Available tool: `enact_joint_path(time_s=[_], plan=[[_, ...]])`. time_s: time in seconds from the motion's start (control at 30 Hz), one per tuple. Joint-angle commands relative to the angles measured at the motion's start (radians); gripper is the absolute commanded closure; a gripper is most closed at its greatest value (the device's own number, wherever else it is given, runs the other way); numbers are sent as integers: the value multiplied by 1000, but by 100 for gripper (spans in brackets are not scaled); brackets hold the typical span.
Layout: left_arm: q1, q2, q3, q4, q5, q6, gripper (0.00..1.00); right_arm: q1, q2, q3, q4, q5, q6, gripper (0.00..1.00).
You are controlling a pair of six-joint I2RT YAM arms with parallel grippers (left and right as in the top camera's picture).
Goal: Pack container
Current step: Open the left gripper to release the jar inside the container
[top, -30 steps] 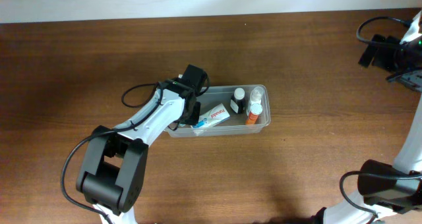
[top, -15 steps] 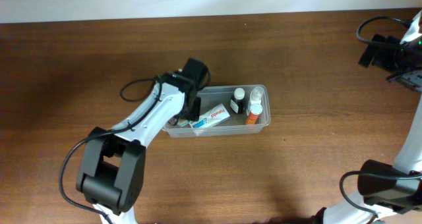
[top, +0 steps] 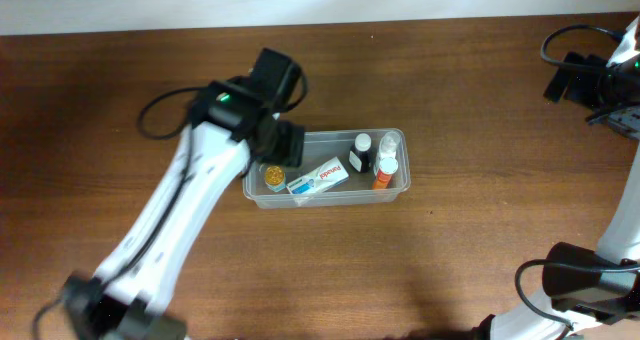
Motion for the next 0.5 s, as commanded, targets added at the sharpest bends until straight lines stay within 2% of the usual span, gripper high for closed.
enact_joint_path(time_s=[0.0, 0.17, 0.37, 0.47], plan=[[7, -103, 18, -66, 57, -2, 1, -2, -28, 15, -6, 8, -8, 1], [7, -181, 18, -126, 63, -2, 1, -2, -28, 15, -6, 8, -8, 1], [7, -212, 17, -298, 11, -2, 1, -2, -28, 15, -6, 8, -8, 1], [7, -219, 17, -292, -22, -2, 1, -2, -28, 15, -6, 8, -8, 2]])
